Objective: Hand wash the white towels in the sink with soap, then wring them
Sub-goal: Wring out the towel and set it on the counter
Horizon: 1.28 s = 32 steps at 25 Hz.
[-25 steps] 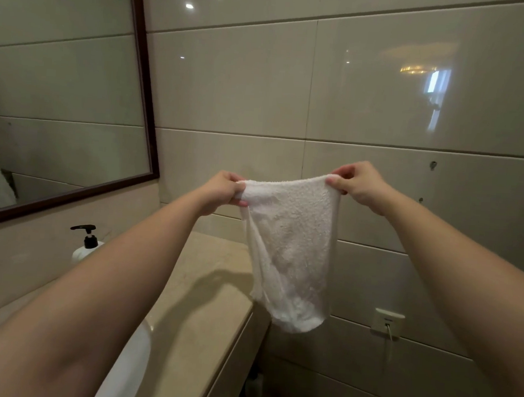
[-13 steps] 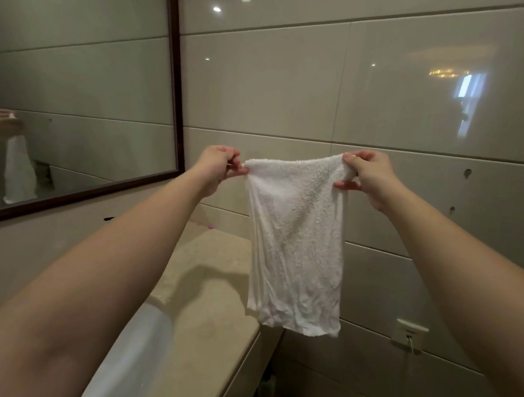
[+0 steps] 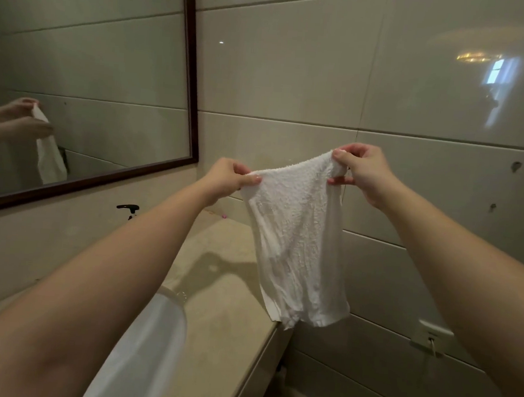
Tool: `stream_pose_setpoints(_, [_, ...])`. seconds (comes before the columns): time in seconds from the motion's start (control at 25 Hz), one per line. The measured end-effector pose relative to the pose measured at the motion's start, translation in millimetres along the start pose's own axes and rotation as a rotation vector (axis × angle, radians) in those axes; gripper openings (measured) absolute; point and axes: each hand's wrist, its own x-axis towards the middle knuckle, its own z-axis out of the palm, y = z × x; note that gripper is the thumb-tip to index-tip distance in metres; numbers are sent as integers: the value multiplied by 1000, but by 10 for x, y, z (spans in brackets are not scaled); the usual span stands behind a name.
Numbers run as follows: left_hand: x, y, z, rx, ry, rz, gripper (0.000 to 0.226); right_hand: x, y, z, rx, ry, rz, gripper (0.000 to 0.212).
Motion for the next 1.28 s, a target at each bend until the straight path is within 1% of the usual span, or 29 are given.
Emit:
stream_pose_setpoints(0.12, [73, -63, 36, -359, -48, -105, 12, 107, 86, 53, -8, 30, -7, 14])
stream_pose_setpoints(0.2, [179, -114, 131, -529, 18, -144, 13, 225, 173, 118, 0, 64, -3, 13])
stream_pose_setpoints(0.28, [352, -169, 199, -581, 120, -126, 15, 399, 262, 199, 9, 107, -8, 10])
stream_pose_setpoints(0.36, [535, -172, 190, -585, 196, -83, 13, 585, 302, 269, 15, 147, -28, 10])
stream_pose_setpoints(0.44, [720, -125, 104, -587, 269, -26, 17, 760, 265, 340, 42, 174, -66, 16])
stream_pose_setpoints(0.52, [815, -25, -28, -597, 325, 48, 15, 880, 211, 406, 104, 186, -111, 19])
stream_pose_setpoints(0.64, [774, 7, -184, -594, 365, 121, 13, 890, 240, 493, 177, 123, -138, 18])
stream_pose_setpoints(0.76, [537, -283, -248, -572, 360, 42, 18, 659, 508, 568, 183, 7, -64, 16])
stream_pose_setpoints(0.84, [256, -513, -271, -539, 317, -24, 19, 354, 691, 624, 206, -35, -4, 14])
stream_pose_setpoints(0.96, [-261, -754, -338, -498, 223, -101, 17, -175, 870, 670, 185, -9, 92, 5])
stream_pose_setpoints(1.08, [-718, -885, -336, -488, 145, -130, 8, -590, 972, 649, 181, 17, 153, 4])
stream_pose_setpoints(1.12, [-862, -923, -329, -486, 136, -140, 6, -732, 992, 653, 172, 16, 160, 2])
stream_pose_setpoints(1.2, [-1116, -1005, -310, -460, 145, -151, 2, -1011, 1032, 686, 123, 7, 162, 8])
stream_pose_setpoints(1.28, [-1319, -1113, -294, -377, 182, -193, 8, -1273, 1079, 724, 63, 8, 165, 16])
